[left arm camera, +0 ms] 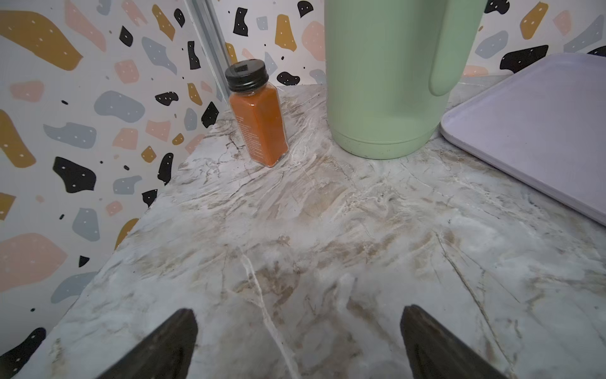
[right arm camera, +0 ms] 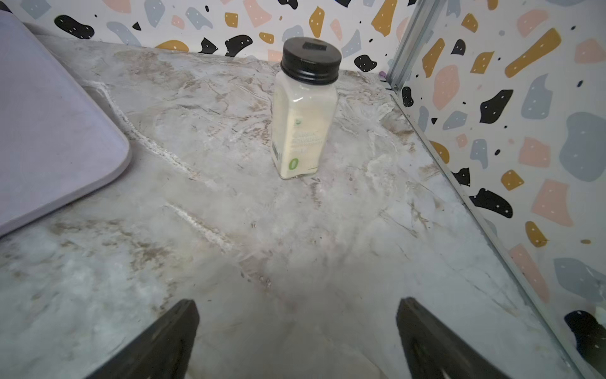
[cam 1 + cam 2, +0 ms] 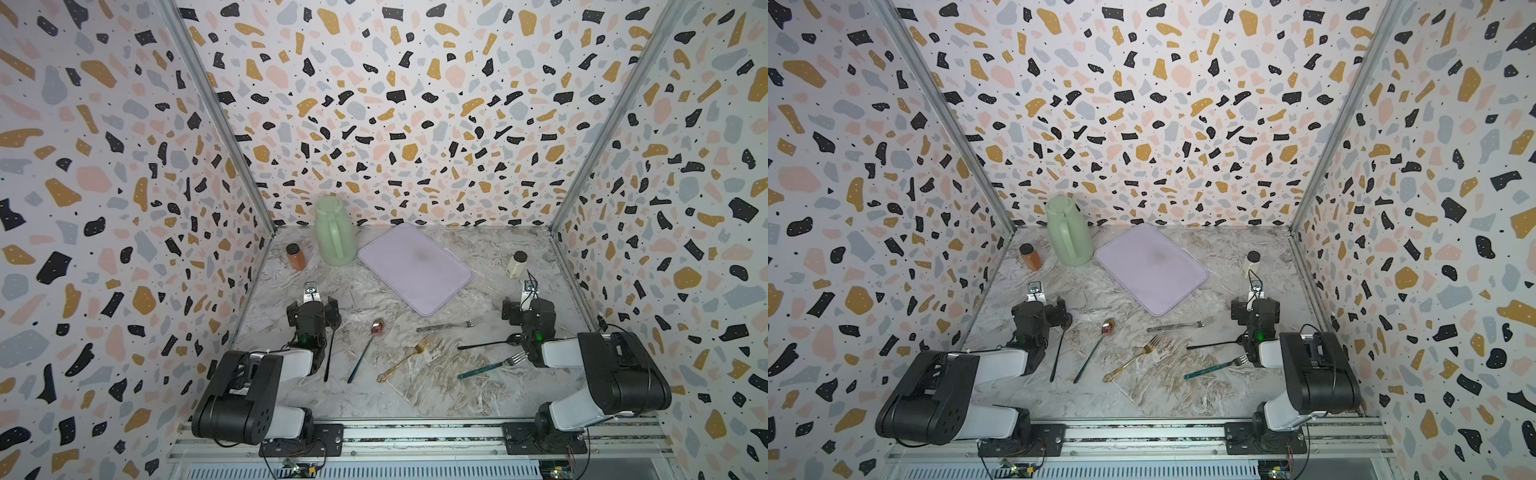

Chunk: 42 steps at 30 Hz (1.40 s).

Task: Set the spoon and fork side by side
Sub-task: Adjust the tray at the center of the board.

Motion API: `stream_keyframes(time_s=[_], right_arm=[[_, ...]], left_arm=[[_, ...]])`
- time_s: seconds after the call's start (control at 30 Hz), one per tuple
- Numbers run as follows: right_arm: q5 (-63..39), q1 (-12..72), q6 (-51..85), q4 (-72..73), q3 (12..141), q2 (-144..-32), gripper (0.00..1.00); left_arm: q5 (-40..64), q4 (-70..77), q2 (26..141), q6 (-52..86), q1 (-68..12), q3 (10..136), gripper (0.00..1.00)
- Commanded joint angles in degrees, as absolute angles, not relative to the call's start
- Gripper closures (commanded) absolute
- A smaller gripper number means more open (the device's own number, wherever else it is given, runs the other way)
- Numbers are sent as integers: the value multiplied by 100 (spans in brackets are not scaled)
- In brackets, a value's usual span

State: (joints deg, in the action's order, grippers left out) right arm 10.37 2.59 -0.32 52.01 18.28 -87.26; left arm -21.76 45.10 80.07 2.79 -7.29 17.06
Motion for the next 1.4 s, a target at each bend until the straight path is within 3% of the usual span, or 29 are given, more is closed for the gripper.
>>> stream_keyframes(time_s=[0.0,0.53,0.67,0.77,0.87,1.0,1.2,1.37], right_arm=[[1116,247,0,5150,1977,-8670,0],[1198,247,33,5085,1992,-8593,0],[1533,246,177,3496,2380,-7467,0],[2045,249,991,1963,3026,-6830,0],[2107,249,1848,-298,4233,-6799,0],[1302,246,2585,-2830,5786,-7243,0],[-615,309,3087,-4248,6658,-7619,10],[-625,977,3345,-4750,6911,-7879,14]], left_arm=[[-2165,4739,8024,276,-721,1749,0],[-2271,4563,7763,346,-729,1716,0],[-2671,4884,7389,268,-890,1447,0],[-4007,2305,6258,1066,-1230,2266,0],[-4817,-966,5410,3794,-1240,3348,0],[-4062,-2148,4867,4274,-1248,3932,0],[-2681,-3235,4480,3799,-1248,4852,0],[-1211,-3678,4471,3270,-1248,5320,0]])
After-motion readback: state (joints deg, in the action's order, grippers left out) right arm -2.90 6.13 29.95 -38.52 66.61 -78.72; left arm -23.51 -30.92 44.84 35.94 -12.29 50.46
